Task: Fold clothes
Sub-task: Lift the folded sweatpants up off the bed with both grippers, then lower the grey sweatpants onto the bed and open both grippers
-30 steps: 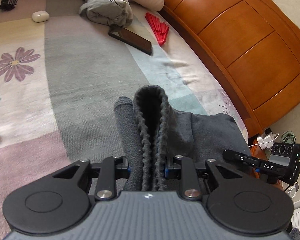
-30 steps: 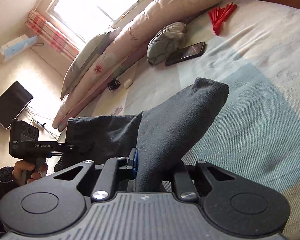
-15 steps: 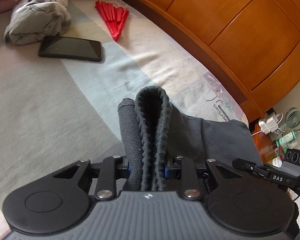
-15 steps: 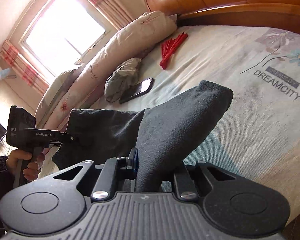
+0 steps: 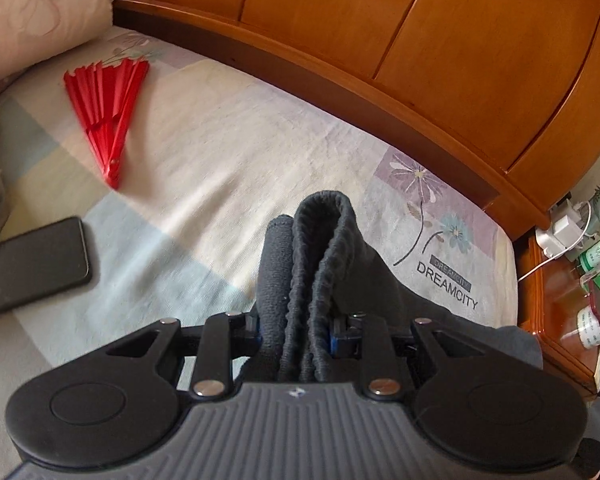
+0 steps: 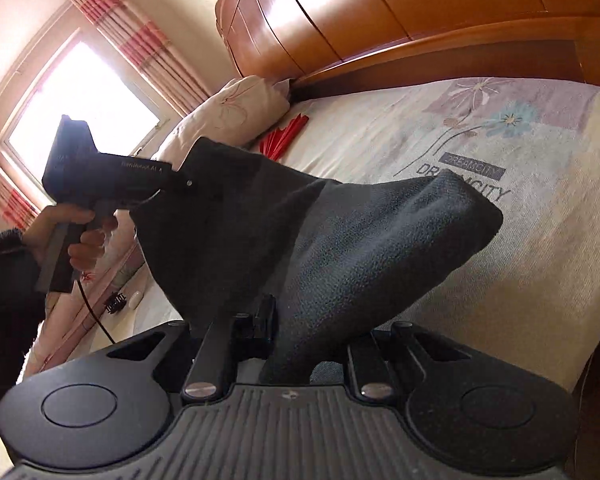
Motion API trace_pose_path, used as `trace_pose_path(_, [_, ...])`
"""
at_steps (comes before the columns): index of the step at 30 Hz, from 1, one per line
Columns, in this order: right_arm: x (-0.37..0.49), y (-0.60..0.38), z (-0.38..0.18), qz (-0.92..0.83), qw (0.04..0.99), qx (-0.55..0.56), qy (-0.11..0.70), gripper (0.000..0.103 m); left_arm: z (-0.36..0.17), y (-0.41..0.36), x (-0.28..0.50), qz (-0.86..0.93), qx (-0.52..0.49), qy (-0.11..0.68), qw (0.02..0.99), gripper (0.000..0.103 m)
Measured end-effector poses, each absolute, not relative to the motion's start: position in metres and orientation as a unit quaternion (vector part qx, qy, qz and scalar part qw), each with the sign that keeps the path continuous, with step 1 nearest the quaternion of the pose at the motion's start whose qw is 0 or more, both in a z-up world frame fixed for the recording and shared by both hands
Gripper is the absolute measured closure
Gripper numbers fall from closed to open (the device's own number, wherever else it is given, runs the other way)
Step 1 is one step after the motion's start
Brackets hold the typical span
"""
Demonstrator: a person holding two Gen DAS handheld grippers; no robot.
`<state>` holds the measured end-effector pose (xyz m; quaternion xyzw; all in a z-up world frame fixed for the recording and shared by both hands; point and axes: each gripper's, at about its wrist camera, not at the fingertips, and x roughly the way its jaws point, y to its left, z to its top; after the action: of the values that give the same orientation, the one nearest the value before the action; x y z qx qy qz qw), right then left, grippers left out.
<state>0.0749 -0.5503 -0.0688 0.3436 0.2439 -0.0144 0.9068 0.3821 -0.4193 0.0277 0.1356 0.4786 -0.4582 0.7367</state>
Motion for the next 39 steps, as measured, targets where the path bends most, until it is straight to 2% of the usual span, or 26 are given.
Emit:
trace_pose_path(6, [0.074, -0.543, -0.071, -0.045, 0.916, 0.32, 0.24, 0.086, 0.017, -0.456, 0.387, -0.467, 0.177, 0.47, 0.728, 0.078])
trace_pose_path(19, [0.078, -0.54, -0.085, -0.061, 0.913, 0.318, 0.246, 0.086, -0.013, -0.468, 0.406, -0.46, 0.188, 0.485, 0.72, 0.077])
trace_pose_path(22, [0.077, -0.542, -0.09, -0.062, 0.91, 0.325, 0.248, 0.086, -0.016, -0.468, 0.411, -0.455, 0.185, 0.488, 0.721, 0.07])
trace_pose_path(25, [0.074, -0.544, -0.096, -0.063, 0.906, 0.335, 0.25, 0.086, -0.009, -0.466, 0.417, -0.442, 0.186, 0.481, 0.734, 0.066])
trace_pose_path(29, [0.073, -0.546, -0.1, -0.061, 0.904, 0.342, 0.25, 0.084, 0.004, -0.46, 0.424, -0.414, 0.196, 0.459, 0.761, 0.069])
trace_pose_path(33, [0.071, -0.55, -0.105, -0.054, 0.9, 0.354, 0.251, 0.08, 0.016, -0.45, 0.424, -0.402, 0.171, 0.458, 0.774, 0.068])
trace_pose_path(36, [0.068, -0.556, -0.108, -0.043, 0.894, 0.368, 0.251, 0.064, 0.014, -0.447, 0.4, -0.434, 0.173, 0.458, 0.756, 0.066])
trace_pose_path(37, [0.066, -0.559, -0.109, -0.04, 0.892, 0.376, 0.248, 0.049, 0.011, -0.446, 0.388, -0.448, 0.174, 0.459, 0.747, 0.066])
trace_pose_path(38, [0.064, -0.563, -0.109, -0.043, 0.89, 0.383, 0.243, 0.039, 0.007, -0.444, 0.376, -0.462, 0.172, 0.46, 0.739, 0.065])
trace_pose_path(39, [0.061, -0.568, -0.109, -0.045, 0.888, 0.39, 0.238, 0.037, 0.003, -0.443, 0.364, -0.477, 0.169, 0.46, 0.729, 0.065])
